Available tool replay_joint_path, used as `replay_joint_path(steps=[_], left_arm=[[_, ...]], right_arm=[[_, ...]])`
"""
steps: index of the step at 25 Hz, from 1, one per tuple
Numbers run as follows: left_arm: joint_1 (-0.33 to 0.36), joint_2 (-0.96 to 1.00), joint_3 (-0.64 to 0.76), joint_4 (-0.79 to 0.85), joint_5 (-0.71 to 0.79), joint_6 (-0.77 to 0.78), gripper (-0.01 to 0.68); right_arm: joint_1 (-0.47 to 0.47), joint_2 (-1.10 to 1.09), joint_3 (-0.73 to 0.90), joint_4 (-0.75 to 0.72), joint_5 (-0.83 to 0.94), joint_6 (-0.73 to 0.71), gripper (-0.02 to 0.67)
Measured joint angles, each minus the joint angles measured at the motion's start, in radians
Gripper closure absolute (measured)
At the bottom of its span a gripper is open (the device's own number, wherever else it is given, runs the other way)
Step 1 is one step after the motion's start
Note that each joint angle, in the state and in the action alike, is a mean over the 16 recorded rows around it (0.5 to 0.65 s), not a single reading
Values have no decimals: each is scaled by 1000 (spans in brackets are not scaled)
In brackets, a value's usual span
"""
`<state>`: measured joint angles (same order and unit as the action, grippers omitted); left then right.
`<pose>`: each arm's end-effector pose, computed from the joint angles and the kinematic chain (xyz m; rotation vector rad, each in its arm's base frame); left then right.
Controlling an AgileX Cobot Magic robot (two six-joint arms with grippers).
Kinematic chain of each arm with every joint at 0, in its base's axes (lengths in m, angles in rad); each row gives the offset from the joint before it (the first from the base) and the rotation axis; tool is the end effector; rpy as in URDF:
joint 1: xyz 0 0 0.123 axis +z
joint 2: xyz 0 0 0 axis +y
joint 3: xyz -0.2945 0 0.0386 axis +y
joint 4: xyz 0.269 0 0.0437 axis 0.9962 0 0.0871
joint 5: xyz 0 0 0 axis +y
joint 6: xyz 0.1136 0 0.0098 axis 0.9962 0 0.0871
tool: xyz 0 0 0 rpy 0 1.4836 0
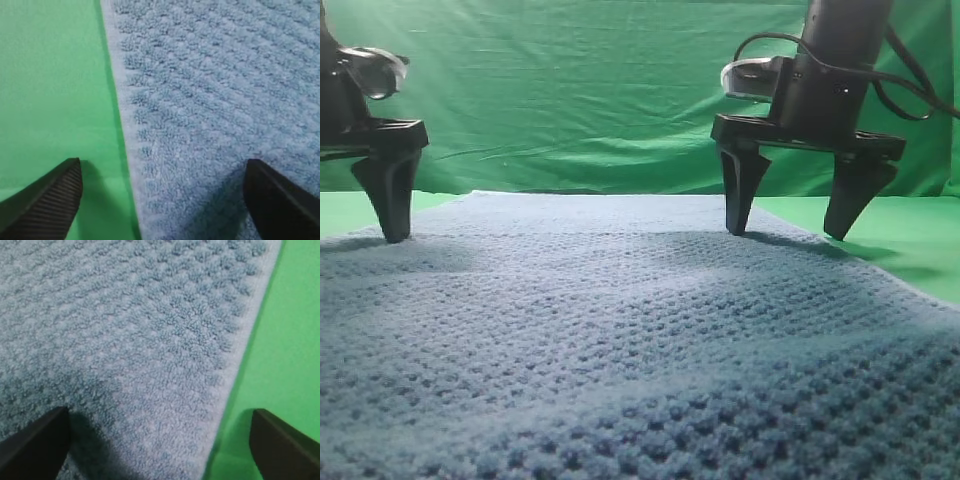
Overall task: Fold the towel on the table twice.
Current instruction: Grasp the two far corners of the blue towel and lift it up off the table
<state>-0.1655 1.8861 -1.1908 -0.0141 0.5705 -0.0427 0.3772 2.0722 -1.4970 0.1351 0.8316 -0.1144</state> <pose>0.4003 -0.0678 0.1468 0.1546 2.7473 -0.0704 0.4174 0.1776 0.1432 -0.5948 2.8386 0.2081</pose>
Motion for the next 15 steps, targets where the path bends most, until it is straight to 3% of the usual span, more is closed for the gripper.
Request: replay_joint_path(steps=[7,11,15], left_arm=[[0,34,-7,-5,-33,0,82],[1,48,-15,-23,-41,1,196],[2,61,-24,-45,-39,3,349]], right_arm=[[0,16,-5,-9,-12,-4,43],[0,20,-8,-13,-13,-8,120],[0,23,-10,-11,-14,-12,254]])
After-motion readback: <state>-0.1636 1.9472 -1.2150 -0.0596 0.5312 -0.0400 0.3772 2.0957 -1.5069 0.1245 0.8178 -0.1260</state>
